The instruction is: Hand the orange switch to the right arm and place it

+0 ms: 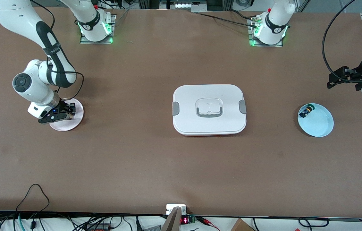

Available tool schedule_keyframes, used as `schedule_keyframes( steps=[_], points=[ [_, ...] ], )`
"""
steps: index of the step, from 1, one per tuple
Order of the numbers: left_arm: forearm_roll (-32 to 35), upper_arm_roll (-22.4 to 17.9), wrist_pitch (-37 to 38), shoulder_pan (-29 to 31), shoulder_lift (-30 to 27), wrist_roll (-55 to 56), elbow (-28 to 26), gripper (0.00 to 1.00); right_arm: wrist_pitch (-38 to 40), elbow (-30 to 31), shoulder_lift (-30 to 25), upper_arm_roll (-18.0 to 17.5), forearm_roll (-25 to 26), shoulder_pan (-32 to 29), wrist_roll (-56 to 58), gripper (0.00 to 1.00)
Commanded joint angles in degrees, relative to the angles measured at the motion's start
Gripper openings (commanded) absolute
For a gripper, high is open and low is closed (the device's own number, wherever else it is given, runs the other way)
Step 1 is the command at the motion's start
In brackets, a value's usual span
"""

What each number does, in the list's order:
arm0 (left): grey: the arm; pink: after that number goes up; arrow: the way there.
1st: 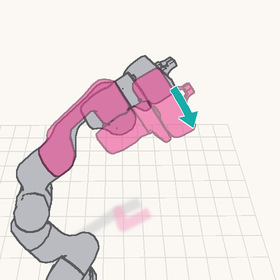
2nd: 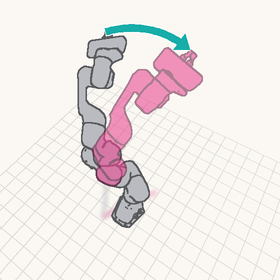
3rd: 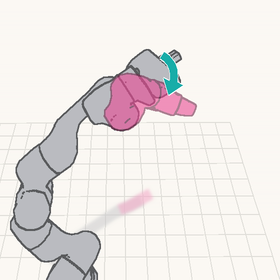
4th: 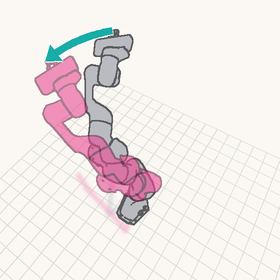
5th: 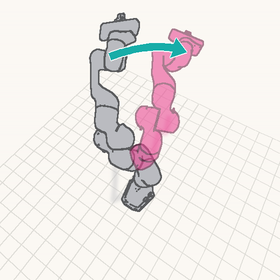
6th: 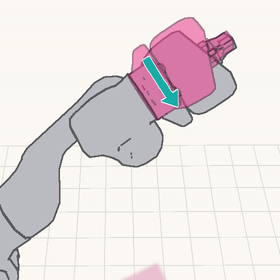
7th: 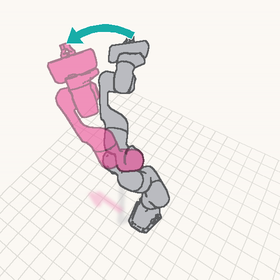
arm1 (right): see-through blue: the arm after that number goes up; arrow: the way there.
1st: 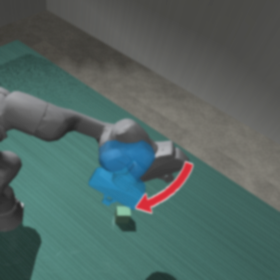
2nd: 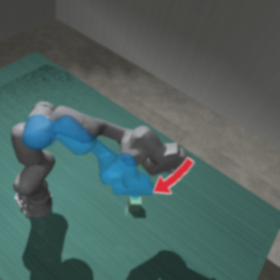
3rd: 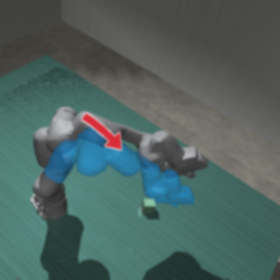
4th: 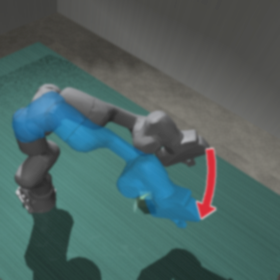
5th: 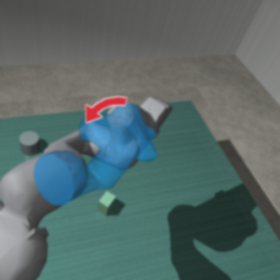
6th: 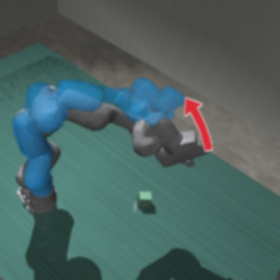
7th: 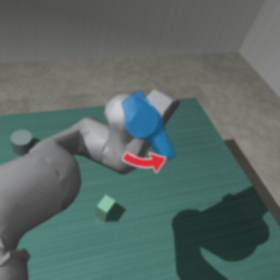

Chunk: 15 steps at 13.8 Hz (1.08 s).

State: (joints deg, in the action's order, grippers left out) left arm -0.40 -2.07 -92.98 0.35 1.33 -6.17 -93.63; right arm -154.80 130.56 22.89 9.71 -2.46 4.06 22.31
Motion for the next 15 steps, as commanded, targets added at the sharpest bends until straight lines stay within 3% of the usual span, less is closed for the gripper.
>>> schedule_keyframes(
  steps=[1,7,12,15],
  points=[
    [1.1,-0.2,0.8,-0.5,-0.8,0.3,-0.7,1.00,0.3,0.1,-2.0,-0.7,0.5,0.0,-0.1,1.00],
    [1.1,0.0,1.0,-0.5,-0.8,0.3,-0.7,1.00,14.5,-4.4,-8.7,-0.7,0.4,2.6,-0.5,1.00],
    [1.1,0.0,1.6,-0.6,-0.7,0.4,-0.3,1.00,32.8,-14.3,-12.9,-0.7,1.1,5.1,-4.5,1.00],
    [1.1,0.0,1.6,-0.6,-0.8,0.4,-0.3,1.00,41.5,-18.0,-18.3,-0.7,2.9,6.2,-7.3,1.00]
  ],
)
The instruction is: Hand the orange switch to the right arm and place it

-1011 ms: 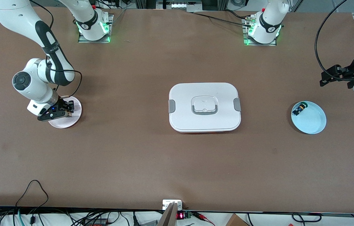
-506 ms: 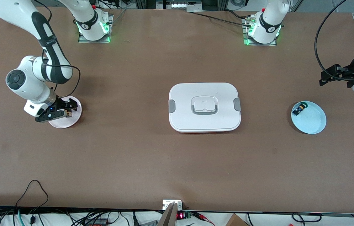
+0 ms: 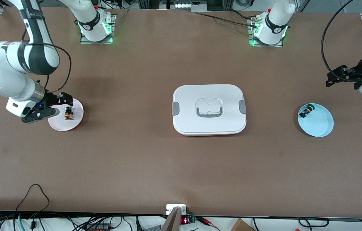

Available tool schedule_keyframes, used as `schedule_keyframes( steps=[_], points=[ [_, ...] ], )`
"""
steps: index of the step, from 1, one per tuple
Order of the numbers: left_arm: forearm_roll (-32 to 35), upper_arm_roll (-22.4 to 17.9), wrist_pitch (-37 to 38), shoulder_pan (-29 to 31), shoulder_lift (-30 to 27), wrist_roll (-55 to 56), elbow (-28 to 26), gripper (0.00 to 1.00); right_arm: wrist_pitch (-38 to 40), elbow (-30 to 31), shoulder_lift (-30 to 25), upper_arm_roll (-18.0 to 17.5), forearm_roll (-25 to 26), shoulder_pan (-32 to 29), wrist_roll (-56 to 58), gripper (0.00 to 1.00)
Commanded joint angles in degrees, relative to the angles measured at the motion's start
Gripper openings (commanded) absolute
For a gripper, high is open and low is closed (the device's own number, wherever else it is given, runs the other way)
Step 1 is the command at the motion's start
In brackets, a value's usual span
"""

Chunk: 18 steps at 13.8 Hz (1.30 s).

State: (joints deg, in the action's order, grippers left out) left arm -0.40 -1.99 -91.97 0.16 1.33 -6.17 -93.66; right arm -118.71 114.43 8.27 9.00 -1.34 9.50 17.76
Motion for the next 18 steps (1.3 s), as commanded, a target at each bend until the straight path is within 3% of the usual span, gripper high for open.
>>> schedule_keyframes(
  steps=[1,5,7,14,18],
  points=[
    [1.1,0.0,0.6,-0.4,-0.7,0.4,-0.3,1.00,9.0,-4.3,-4.8,0.0,1.9,1.0,-3.3,1.00],
    [1.1,0.0,0.6,-0.4,-0.8,0.4,-0.3,1.00,25.8,-20.2,-4.2,-0.1,3.0,1.7,-4.1,1.00],
    [1.1,0.0,0.6,-0.4,-0.8,0.4,-0.3,1.00,27.1,-22.5,-4.1,0.0,4.8,2.5,-3.9,1.00],
    [1.1,0.0,0.6,-0.4,-0.7,0.4,-0.3,1.00,26.8,-27.1,-1.1,0.1,3.7,2.5,-4.7,1.00],
    [1.1,0.0,1.1,-0.4,-0.7,0.4,-0.3,1.00,26.9,-27.7,-1.2,0.1,2.7,4.3,-11.9,1.00]
  ],
)
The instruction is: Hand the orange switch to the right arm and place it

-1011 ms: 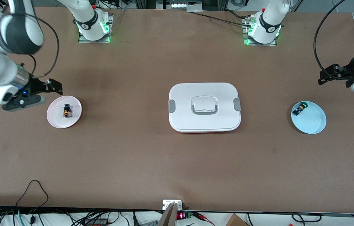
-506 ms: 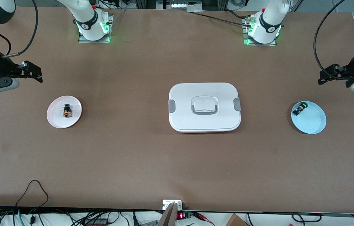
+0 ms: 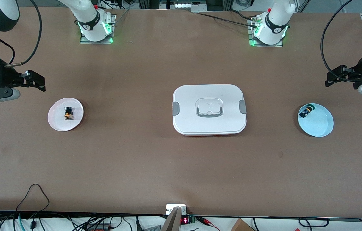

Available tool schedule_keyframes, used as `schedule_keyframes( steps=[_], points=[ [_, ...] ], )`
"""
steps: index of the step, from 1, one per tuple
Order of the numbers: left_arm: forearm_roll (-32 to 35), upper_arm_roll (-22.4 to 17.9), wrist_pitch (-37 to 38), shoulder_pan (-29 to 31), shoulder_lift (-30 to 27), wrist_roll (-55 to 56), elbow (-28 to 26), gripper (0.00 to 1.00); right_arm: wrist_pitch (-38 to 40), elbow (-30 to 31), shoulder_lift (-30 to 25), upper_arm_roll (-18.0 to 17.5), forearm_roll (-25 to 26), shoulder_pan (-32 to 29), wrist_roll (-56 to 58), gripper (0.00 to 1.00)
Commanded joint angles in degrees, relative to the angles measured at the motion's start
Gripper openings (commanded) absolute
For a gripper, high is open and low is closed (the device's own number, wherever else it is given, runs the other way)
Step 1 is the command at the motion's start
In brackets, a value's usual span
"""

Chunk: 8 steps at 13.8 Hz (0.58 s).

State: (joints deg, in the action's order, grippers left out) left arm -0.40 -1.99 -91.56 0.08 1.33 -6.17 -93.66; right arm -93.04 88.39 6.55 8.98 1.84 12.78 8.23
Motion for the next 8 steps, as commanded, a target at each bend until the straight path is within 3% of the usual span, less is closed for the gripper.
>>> schedule_keyframes(
  steps=[1,8],
  points=[
    [1.1,0.0,0.7,-0.3,-0.7,0.4,-0.3,1.00,1.2,-1.7,0.6,0.1,-0.7,1.1,-2.2,1.00],
    [1.1,0.0,0.7,-0.3,-0.7,0.4,-0.3,1.00,0.7,-1.6,0.7,0.2,-2.9,0.8,-2.2,1.00]
  ],
)
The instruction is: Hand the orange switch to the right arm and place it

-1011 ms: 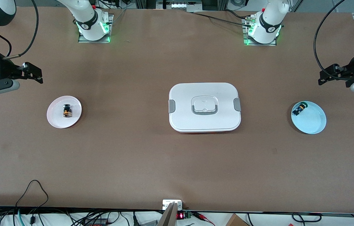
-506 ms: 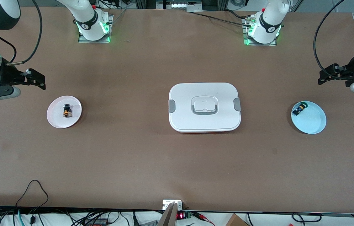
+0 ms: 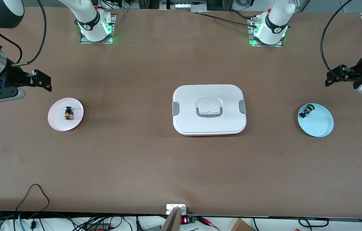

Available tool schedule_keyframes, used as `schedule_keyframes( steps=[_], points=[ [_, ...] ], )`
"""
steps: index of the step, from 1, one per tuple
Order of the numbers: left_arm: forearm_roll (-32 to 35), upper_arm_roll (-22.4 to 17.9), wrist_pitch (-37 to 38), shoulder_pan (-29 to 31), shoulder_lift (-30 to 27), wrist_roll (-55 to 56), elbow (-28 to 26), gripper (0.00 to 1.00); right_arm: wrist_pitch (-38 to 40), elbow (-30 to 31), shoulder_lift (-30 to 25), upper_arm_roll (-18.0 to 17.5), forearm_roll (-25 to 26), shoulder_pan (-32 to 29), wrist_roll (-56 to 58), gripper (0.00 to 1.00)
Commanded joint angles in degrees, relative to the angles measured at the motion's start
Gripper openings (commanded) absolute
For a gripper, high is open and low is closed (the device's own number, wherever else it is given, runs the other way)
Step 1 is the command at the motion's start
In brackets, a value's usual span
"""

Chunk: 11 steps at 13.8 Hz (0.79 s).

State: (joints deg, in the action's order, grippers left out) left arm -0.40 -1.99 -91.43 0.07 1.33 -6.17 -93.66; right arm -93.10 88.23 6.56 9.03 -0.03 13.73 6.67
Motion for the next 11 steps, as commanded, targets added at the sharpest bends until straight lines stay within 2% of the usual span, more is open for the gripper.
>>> schedule_keyframes(
  steps=[1,11],
  points=[
    [1.1,0.0,0.6,-0.3,-0.7,0.4,-0.3,1.00,1.1,-1.5,0.7,0.0,-1.1,-0.3,-0.6,1.00],
    [1.1,0.0,0.6,-0.3,-0.7,0.3,-0.3,1.00,1.2,-1.4,0.8,0.2,-1.1,-0.6,2.4,1.00]
  ],
)
